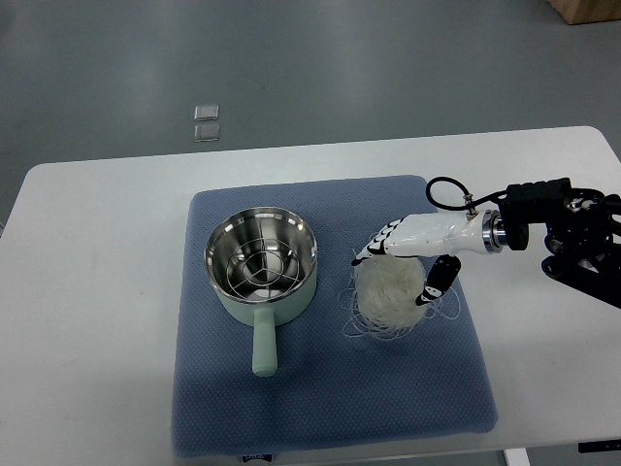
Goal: Put vermicelli into pot with right hand
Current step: 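Lower the right hand onto the white vermicelli and close fingers around it, then lift the vermicelli with the right hand and carry it over the pot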
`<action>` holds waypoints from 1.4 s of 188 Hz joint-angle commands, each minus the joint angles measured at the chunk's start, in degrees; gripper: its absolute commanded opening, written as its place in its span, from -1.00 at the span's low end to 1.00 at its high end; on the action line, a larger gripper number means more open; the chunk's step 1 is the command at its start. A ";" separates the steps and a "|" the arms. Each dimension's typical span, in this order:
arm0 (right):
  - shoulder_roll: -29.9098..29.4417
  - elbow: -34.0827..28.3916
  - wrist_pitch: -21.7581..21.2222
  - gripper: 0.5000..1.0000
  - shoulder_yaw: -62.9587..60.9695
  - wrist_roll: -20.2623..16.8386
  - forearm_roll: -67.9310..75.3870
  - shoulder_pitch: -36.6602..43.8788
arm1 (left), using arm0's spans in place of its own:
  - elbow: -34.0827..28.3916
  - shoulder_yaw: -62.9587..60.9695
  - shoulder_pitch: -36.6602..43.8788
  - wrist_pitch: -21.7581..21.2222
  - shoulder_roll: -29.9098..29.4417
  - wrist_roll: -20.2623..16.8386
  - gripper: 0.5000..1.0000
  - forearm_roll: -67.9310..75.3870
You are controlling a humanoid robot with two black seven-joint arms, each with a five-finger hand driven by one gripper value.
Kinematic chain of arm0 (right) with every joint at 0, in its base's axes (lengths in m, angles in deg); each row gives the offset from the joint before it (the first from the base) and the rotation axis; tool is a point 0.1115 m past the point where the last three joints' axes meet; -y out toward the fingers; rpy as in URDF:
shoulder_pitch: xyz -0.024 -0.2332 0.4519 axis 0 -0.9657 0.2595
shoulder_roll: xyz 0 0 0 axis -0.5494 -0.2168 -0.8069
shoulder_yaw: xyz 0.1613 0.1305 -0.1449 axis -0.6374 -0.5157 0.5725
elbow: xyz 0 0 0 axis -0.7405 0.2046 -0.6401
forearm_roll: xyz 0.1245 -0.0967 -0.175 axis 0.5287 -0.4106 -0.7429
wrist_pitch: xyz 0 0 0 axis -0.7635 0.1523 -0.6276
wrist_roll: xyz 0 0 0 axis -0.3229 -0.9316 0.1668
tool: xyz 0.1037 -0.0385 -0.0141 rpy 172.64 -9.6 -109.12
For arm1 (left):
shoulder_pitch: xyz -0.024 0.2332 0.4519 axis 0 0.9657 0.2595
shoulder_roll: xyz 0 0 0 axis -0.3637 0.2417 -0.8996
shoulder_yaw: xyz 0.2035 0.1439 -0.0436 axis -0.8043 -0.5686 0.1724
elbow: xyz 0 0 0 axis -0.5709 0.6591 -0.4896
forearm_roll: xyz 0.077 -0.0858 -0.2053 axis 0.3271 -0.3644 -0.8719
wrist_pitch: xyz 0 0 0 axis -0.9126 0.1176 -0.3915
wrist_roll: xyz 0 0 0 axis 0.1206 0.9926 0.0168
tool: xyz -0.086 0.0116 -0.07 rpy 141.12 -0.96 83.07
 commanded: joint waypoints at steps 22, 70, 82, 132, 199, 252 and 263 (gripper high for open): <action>-0.02 0.08 -0.08 0.56 1.26 -0.04 -0.78 -0.38 | 0.00 0.00 0.00 0.00 0.00 0.00 1.00 0.00; -0.02 0.08 -0.26 -0.39 1.26 -0.04 -0.78 -0.30 | 0.00 0.00 0.00 0.00 0.00 0.00 1.00 0.00; -0.02 0.08 -0.17 -0.74 1.18 -0.04 -0.69 -0.30 | 0.00 0.00 0.00 0.00 0.00 0.00 1.00 0.00; -0.37 0.08 0.00 -1.00 0.74 0.14 -0.43 0.14 | 0.00 0.00 0.00 0.00 0.00 0.00 1.00 0.00; -0.37 0.08 -0.43 -1.00 -1.55 0.14 0.28 1.64 | 0.00 0.00 0.00 0.00 0.00 0.00 1.00 0.00; 0.15 0.08 -0.26 -1.00 -1.90 0.23 0.45 4.19 | 0.00 0.00 0.00 0.00 0.00 0.00 1.00 0.00; 0.15 0.08 -0.17 -1.00 -1.90 0.23 0.54 5.41 | 0.00 0.00 0.00 0.00 0.00 0.00 1.00 0.00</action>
